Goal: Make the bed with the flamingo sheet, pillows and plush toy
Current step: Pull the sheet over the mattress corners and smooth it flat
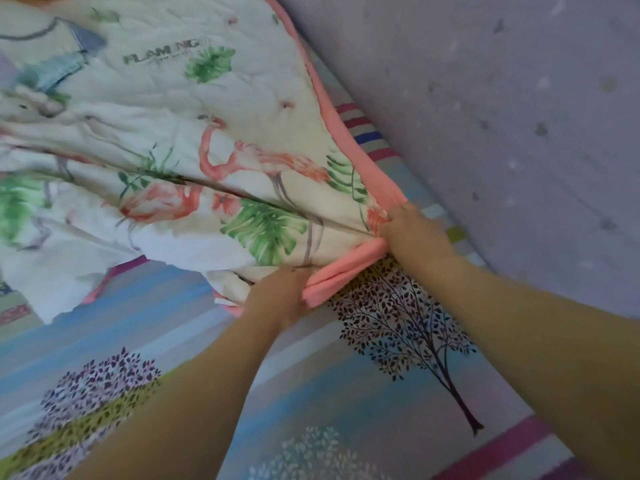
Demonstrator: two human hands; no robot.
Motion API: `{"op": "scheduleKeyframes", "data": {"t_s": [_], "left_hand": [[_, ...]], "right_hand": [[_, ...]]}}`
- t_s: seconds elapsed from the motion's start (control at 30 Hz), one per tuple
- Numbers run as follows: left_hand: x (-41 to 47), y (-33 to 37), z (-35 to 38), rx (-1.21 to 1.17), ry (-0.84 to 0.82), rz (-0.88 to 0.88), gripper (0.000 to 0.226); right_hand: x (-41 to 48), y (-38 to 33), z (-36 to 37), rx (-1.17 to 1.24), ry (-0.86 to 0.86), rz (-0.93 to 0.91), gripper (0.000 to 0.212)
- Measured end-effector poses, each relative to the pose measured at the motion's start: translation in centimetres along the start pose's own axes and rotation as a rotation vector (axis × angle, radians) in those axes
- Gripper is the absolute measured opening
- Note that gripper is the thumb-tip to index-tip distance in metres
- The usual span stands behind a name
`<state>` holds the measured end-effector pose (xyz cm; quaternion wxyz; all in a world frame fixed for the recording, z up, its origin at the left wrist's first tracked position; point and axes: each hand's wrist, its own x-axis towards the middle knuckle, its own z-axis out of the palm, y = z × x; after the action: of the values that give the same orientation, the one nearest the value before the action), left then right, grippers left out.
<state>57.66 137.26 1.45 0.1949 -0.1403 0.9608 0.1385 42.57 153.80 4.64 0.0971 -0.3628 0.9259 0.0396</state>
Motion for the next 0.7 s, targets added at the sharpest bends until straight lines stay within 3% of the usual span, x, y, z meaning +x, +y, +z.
{"op": "scheduleKeyframes", "data": {"t_s": [0.07, 0.17, 0.27, 0.43, 0.7], "left_hand": [[1.1, 0.9, 0.3, 0.070, 0.032, -0.087, 0.031], [2.7, 3.3, 0.9, -0.002, -0.061, -0.028, 0.031], [3.9, 9.1, 0.6, -0.337, -0.279, -0.031, 0.027], [5.5, 17.1, 1.1, -0.823, -0.468, -0.002, 0.022], [6.9, 20.2, 5.7, -1.033, -0.443, -0.105, 0.022]], "right_hand": [[-0.1, 1.3, 0.5, 0.001, 0.005, 0.001, 0.039], [0.3, 4.0, 0.1, 0.032, -0.021, 0.065, 0.038], [1.3, 8.2, -1.0, 0.040, -0.037, 0.116, 0.042], [1.9, 13.3, -1.8, -0.049, -0.008, 0.235, 0.037], [0.7, 15.1, 3.6, -0.363, -0.299, 0.080, 0.049]]}}
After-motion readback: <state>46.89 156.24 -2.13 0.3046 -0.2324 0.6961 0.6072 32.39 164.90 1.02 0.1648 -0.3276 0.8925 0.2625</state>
